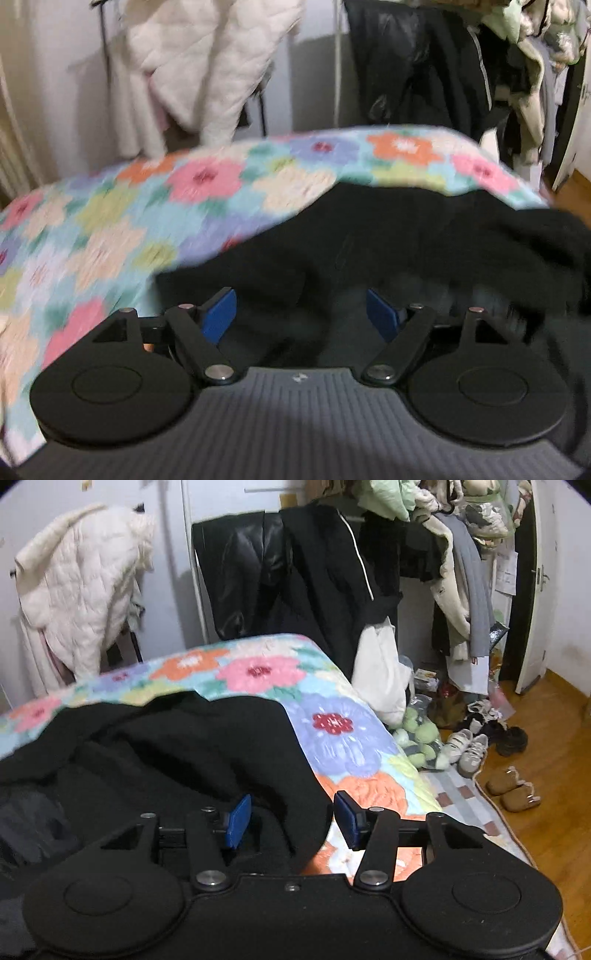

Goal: Fold clothes

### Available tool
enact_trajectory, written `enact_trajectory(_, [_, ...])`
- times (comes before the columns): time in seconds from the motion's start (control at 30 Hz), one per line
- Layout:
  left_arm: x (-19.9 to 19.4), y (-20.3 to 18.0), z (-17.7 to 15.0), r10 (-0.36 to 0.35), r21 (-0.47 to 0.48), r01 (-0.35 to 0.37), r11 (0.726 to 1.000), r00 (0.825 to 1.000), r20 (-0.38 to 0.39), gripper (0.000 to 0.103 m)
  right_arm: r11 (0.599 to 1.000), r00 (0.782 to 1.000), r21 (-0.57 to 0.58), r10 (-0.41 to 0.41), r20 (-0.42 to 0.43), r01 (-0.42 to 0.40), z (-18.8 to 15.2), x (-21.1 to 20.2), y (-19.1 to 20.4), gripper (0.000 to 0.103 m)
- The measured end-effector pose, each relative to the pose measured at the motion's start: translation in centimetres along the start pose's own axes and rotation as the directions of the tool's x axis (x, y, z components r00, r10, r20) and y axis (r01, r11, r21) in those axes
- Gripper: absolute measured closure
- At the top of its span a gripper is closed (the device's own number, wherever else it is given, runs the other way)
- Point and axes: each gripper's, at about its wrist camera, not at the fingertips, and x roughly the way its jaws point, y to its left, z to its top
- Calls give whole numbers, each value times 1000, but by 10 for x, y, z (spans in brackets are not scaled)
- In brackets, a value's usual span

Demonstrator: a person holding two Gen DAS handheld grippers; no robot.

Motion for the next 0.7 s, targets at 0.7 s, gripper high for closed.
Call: enact_trajectory(0.7, [-128,-6,-171,429,405,-365,839,900,-77,26,944,944,-40,328,34,-326,-5,-163,59,41])
